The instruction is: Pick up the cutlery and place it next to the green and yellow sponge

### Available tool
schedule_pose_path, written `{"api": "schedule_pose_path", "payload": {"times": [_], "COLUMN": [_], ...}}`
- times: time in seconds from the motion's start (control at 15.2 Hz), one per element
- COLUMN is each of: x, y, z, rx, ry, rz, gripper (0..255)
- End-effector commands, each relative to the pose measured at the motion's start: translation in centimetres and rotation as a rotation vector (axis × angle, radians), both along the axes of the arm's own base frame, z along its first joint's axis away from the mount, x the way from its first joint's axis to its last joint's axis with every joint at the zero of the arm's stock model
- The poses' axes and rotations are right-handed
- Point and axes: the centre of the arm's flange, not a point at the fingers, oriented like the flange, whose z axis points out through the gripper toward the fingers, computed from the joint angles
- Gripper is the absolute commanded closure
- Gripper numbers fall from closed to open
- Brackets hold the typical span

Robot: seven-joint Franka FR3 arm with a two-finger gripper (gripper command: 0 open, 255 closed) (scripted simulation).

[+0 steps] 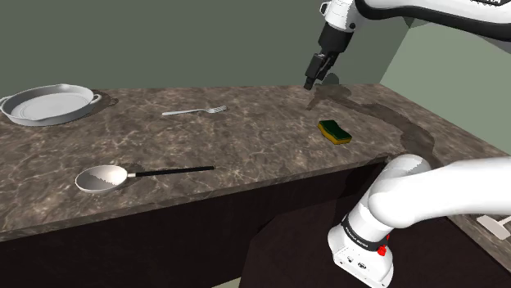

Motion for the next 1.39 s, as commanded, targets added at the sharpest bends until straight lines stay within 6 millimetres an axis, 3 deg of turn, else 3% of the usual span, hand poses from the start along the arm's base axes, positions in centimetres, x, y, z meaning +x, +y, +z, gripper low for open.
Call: {"api": "schedule_pose_path", "payload": {"times": [0.0, 0.66, 1.32], "x": [0.0, 12.9, 24.6], "y": [0.0, 2.3, 7.6], "z": [0.0, -4.3, -9.5], "rx": [0.0, -0.014, -0.028], "ry": [0.0, 0.062, 0.123], "rz": [0.0, 0.244, 0.489], "gripper": [0, 0, 0]}}
